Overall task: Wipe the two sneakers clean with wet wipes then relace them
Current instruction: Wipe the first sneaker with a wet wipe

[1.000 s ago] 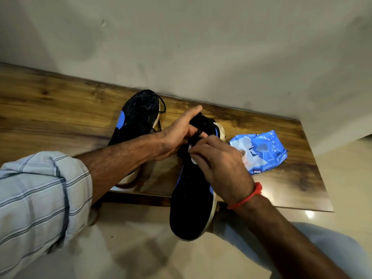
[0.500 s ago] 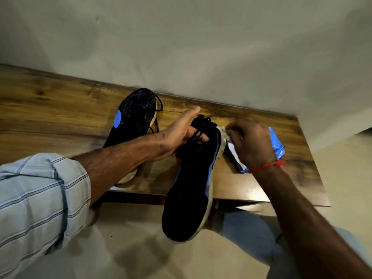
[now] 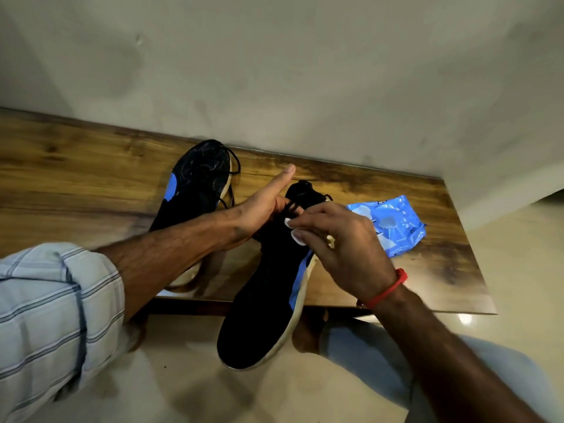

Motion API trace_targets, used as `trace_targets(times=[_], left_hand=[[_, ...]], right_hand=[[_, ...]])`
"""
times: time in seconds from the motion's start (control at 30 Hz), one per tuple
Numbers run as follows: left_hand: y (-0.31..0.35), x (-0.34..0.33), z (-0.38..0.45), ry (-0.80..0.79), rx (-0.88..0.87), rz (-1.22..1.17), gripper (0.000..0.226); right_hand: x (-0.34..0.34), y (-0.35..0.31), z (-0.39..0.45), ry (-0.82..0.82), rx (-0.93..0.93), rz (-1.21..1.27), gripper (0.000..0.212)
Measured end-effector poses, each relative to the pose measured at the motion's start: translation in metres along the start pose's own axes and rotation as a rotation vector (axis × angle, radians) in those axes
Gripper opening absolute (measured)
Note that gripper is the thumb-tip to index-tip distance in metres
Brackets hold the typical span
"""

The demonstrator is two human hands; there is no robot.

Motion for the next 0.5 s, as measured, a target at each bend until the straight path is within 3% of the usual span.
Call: trace_targets(times=[0.07,0.2,0.27,0.4,0.5], left_hand=[[0.002,-0.003,-0.001,-0.008,-0.008,0.024,0.103],[0.003,-0.005,0.0,0.043,-0.037,0.115,0.108],[0.004,-0.006,-0.004,0.011,-0.027,0.072,0.102],[0.007,-0.008,-0.006,-0.008,-0.004,0.022,0.091],[0.007,-0.005,-0.006,-0.022,-0.025,0.019,0.095]], right_hand=[[0.001,0.009,0.003,0.011,0.046,-0.104,0.015],[0.02,0.04,0.007,0.154,-0.079,-0.223,0.013],[0.007,0.019,0.002,0.131,-0.041,-0.145,0.015],[-0.03,-0.031,-0.007,-0.045,0.218,-0.105,0.019],[-0.007,0.009,0.007,0.062,0.095,-0.118,0.016]])
Point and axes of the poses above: each hand's wrist, its own z-axis towards the middle knuckle, its own x-axis out of the back of the hand, y = z × x, the point moved 3 cm from there along z, towards the middle knuckle, and after that the axes turned 3 degrees about x, right-handed, at the moved point
